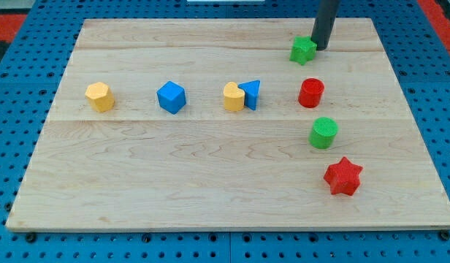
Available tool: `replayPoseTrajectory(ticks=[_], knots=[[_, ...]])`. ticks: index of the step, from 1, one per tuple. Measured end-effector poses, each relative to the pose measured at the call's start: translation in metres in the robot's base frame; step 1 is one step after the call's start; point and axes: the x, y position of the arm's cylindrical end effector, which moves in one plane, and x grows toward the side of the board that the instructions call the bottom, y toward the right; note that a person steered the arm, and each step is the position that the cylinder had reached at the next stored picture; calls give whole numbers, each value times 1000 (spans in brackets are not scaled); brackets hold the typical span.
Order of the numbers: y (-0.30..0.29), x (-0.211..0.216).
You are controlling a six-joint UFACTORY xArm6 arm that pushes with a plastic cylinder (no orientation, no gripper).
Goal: Move the green star to the top center
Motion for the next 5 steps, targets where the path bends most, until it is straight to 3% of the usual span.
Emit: replayPoseTrajectory(ticks=[3, 4, 5], knots=[[7, -4], [41, 13], [5, 39]])
